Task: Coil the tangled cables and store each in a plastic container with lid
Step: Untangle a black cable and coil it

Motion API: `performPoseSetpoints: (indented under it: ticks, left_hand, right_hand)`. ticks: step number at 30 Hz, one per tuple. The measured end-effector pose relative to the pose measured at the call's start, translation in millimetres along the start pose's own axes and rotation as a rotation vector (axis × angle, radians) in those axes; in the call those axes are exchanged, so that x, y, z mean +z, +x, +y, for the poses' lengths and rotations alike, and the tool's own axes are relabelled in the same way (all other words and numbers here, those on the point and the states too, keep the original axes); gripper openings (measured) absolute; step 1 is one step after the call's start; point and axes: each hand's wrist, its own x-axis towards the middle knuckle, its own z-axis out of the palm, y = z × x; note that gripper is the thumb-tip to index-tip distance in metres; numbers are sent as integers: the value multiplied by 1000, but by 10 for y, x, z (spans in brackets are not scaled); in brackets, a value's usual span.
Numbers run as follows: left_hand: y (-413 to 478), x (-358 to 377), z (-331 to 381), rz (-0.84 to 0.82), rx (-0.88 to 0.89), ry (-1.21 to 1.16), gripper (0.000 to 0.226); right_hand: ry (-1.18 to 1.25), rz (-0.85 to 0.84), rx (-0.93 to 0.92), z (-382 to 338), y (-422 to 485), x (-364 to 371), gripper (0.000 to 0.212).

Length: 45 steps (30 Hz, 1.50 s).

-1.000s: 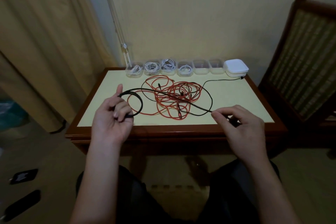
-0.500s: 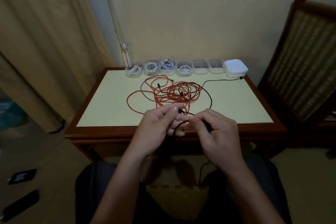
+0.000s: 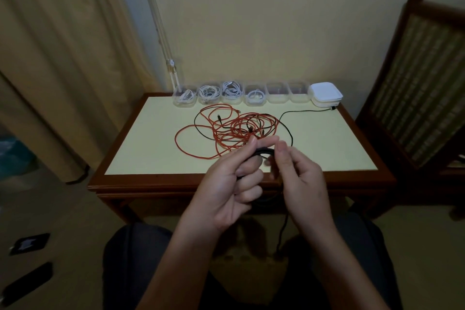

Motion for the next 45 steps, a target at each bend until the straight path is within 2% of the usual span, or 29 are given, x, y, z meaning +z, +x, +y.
performPoseSetpoints:
  ticks: [3, 9, 12, 21, 25, 28, 31, 36, 41, 45]
  left_hand:
    - [8, 15, 0, 7, 9, -79, 34]
    - [2, 95, -106, 110, 112, -2, 36]
    - [0, 160, -192, 141, 158, 12, 39]
    - [-12, 188, -140, 137, 157, 15, 36]
    - [1, 102, 5, 88, 145, -118, 35]
    - [4, -14, 150, 94, 172, -260, 33]
    - [-31, -156, 301, 164, 235, -374, 32]
    - [-105, -372, 488, 372, 383, -440, 37]
    - [-100, -405, 479, 511, 470, -311, 33]
    - [-55, -318, 343, 610, 500, -13, 28]
  right_hand:
    - [62, -38, 44, -55, -45, 44, 50]
    - [67, 13, 70, -52, -34, 77, 42]
    - [51, 36, 61, -25, -23, 77, 45]
    - [51, 11, 27, -13, -27, 42, 43]
    - [39, 28, -24, -32, 52, -76, 44]
    - [-34, 16, 17, 42, 122, -221, 35]
    - [-62, 1, 62, 151, 152, -328, 25]
    - [-170, 14, 70, 297, 197, -451, 12]
    - [-389, -72, 17, 329, 170, -424, 16]
    - [-607, -126, -109, 291, 140, -332, 19]
